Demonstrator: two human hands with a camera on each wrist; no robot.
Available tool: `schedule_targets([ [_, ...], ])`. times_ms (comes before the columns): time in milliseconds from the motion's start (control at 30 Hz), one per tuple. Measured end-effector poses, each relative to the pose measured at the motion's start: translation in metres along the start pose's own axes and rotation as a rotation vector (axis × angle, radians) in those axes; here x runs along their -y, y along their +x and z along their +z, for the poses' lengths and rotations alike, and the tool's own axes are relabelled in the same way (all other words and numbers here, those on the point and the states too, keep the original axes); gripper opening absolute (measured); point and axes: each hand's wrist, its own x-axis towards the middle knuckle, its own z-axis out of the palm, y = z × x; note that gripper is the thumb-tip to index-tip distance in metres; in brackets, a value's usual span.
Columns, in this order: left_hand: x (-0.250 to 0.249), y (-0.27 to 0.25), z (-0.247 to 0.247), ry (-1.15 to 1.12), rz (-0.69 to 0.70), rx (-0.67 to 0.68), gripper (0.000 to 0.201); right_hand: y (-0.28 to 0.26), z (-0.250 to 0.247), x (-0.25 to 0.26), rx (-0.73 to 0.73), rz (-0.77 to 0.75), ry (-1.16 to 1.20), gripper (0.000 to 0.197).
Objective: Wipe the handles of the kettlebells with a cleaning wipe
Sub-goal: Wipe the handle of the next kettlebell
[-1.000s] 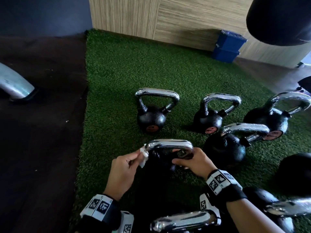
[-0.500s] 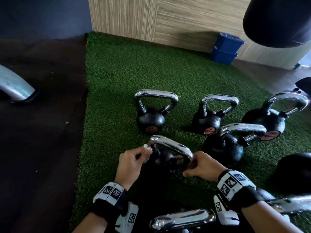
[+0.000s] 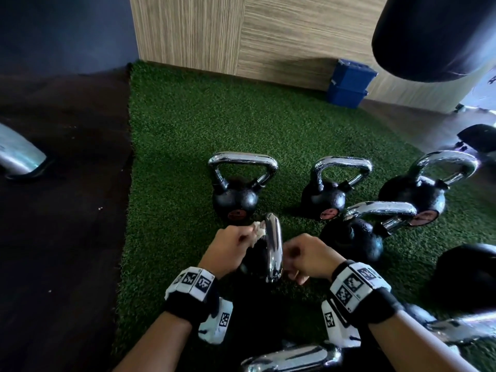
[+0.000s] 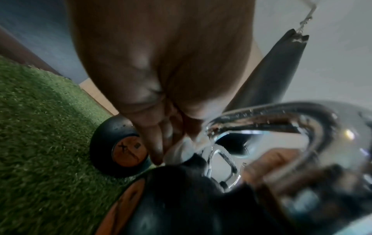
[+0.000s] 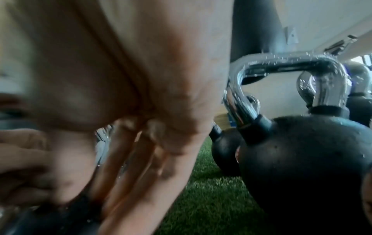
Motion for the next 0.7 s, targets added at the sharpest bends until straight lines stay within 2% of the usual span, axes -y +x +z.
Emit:
schedule_targets([
  [67,0.0,-0.002,0.004,-0.045,-0.049,-0.122,0.016,0.017,0.004,-0.003,-0.048,0.072,0.157,0.028],
  [167,-0.008,-0.001,0.009,-0.039,-0.067,-0.204,0.015,0.039,0.014,-0.005,0.108,0.213,0.284,0.035],
  [233,-0.015,0.001,0.007,-0.05,-0.044,-0.24,0.016,0.05,0.017,-0.012,0.123,0.262,0.376,0.047],
  [367,-0.027,0.0,0.002,-0.12,0.087,-0.275,0.016,0.057,0.019,-0.022,0.111,0.266,0.472,0.038],
  [533,-0.024,0.006,0.001,-0.203,-0.005,-0.292,0.015,0.055,0.023,-0.022,0.085,0.212,0.37,0.034],
  [700,-0.036,0.004,-0.01,-0.174,0.121,-0.32,0.014,0.052,0.021,-0.023,0.06,0.151,0.32,0.04],
])
